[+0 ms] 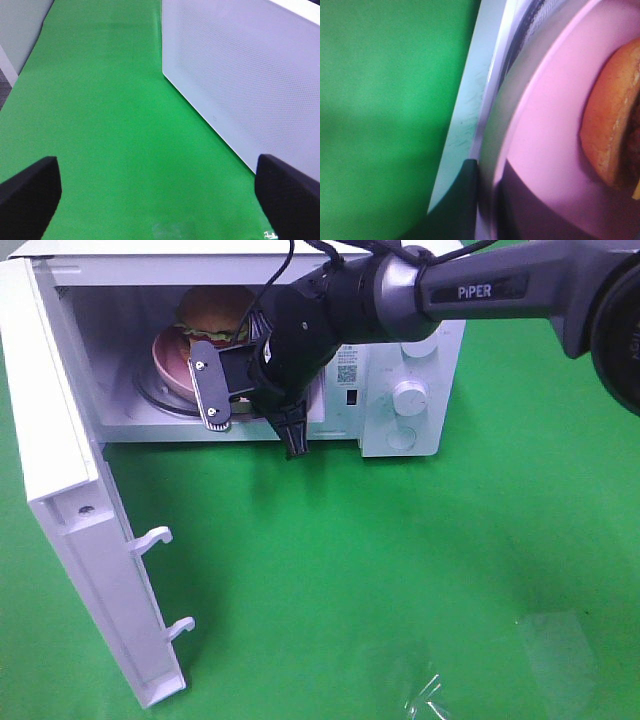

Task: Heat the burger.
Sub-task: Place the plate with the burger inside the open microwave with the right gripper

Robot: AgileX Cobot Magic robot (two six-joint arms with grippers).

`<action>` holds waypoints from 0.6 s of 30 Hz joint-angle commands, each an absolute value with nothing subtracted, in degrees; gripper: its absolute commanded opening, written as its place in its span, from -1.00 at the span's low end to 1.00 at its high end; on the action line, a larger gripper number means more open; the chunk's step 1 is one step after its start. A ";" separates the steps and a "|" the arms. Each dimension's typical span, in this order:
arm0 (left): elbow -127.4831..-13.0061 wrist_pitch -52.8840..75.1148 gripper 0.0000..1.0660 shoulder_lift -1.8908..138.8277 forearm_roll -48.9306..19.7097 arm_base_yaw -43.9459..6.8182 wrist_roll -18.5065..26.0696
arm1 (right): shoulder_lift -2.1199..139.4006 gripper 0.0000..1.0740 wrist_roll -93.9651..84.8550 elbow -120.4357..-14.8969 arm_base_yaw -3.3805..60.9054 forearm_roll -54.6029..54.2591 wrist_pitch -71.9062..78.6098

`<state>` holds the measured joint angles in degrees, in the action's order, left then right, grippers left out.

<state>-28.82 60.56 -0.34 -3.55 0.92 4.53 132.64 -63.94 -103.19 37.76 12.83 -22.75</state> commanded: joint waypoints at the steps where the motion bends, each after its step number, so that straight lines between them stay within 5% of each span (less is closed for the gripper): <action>1: -28.76 59.70 0.83 -1.43 -3.78 1.03 4.53 | 131.61 -1.00 -63.77 -104.22 37.41 13.75 -19.08; 18: -28.76 59.70 0.83 -1.43 -3.78 1.03 4.53 | 133.84 -1.00 -69.56 -106.74 37.41 12.72 -17.65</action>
